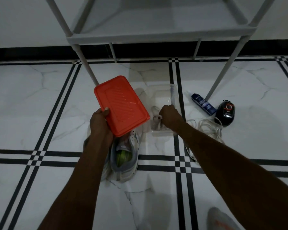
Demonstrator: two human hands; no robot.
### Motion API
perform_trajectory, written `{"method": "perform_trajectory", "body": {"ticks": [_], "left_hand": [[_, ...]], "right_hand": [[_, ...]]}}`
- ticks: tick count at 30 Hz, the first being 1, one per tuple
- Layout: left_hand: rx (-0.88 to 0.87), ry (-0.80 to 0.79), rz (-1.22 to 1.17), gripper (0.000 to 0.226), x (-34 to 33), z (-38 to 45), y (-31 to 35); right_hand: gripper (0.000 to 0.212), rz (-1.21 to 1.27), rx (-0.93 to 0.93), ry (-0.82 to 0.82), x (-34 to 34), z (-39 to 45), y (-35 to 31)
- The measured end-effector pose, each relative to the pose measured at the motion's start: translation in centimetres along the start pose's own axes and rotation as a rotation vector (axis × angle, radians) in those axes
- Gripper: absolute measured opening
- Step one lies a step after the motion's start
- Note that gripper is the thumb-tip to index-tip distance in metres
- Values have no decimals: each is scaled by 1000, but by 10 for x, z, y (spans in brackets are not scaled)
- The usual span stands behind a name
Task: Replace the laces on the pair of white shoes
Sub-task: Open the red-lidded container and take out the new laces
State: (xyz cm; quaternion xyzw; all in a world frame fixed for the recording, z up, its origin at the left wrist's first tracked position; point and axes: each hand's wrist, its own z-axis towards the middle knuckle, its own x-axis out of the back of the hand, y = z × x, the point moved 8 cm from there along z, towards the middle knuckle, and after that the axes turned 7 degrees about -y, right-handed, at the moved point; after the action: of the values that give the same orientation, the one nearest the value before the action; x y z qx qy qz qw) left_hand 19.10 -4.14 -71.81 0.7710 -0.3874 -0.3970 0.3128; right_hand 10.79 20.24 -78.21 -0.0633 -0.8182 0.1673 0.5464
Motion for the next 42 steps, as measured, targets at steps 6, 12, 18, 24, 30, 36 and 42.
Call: {"method": "perform_trajectory", "body": {"ticks": [6,12,18,24,30,36,42], "left_hand": [[-28,-59,-28,21,-16,-10,13],[-15,-58,-35,23,-32,-12,14],[-19,-23,-88,28,-35,-5,8],[11,-45,-79,25,-44,-11,-7],[75,-66,-89,25,-48,-8,-21],[88,-96,-88,20,-54,7,-31],[78,-124,-59,27,-52,13,-39]], "right_hand": [[16,785,-6,14,89,-35,3],[18,862,123,-318,110,-105,-35],[19,383,75,-572,-3,-137,-42],[26,71,68,-309,-60,-132,-22],[50,199,160,-348,-29,-140,-8],[31,273,-103,-190,59,-143,69],[138,119,-410,-250,4,-147,136]]}}
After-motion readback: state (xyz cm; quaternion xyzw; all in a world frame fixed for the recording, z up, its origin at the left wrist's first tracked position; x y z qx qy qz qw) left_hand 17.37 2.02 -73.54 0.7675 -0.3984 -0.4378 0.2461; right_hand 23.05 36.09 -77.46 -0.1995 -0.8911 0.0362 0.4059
